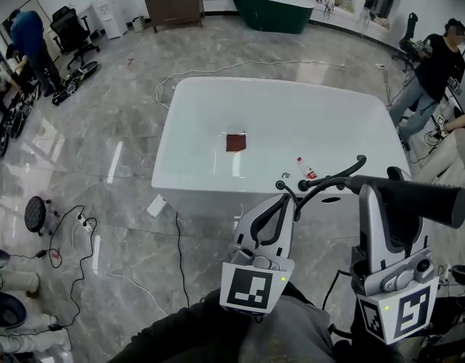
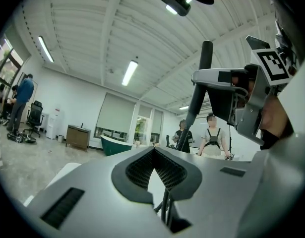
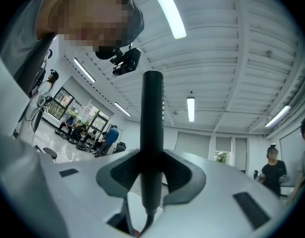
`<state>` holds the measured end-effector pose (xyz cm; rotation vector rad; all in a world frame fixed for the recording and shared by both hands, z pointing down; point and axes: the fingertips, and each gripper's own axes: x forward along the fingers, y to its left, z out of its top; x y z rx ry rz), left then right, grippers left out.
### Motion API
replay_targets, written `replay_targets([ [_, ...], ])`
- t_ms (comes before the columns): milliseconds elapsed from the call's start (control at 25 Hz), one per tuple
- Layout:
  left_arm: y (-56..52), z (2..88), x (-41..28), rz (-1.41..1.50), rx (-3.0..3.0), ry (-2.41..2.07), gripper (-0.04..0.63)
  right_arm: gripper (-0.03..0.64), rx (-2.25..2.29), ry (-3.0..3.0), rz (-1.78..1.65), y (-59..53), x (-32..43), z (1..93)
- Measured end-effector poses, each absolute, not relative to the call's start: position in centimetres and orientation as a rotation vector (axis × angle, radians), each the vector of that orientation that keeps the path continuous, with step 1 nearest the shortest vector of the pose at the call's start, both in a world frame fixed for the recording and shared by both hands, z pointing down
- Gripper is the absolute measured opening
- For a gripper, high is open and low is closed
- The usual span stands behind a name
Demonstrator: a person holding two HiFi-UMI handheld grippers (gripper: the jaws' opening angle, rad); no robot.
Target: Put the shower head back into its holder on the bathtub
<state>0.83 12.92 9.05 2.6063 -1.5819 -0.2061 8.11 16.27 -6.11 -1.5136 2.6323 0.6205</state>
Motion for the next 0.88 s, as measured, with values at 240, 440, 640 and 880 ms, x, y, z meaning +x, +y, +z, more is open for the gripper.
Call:
replay_targets([
  [240,10.5,9.4,0.4,-0.212,2.567,-1.646,0.004,0.141,-1.45,2.614,0.668,13.5,8.3,-7.3],
  [440,7.3,8.4,0.6,-0.247,2.549,-1.724,0.005,0.141,-1.361,2.61,0.712,10.3,8.5,-9.0],
  [640,4.1,7.4,0.6,-0.29,2.526,-1.78,0.004,0.141,-1.291,2.611,0.758,7.3,8.5,-10.4],
  [880,1.8,6.5,-0.8,-0.353,2.48,-1.878,0.005,0.141,-1.181,2.599,0.849,5.0,7.4,-12.8],
])
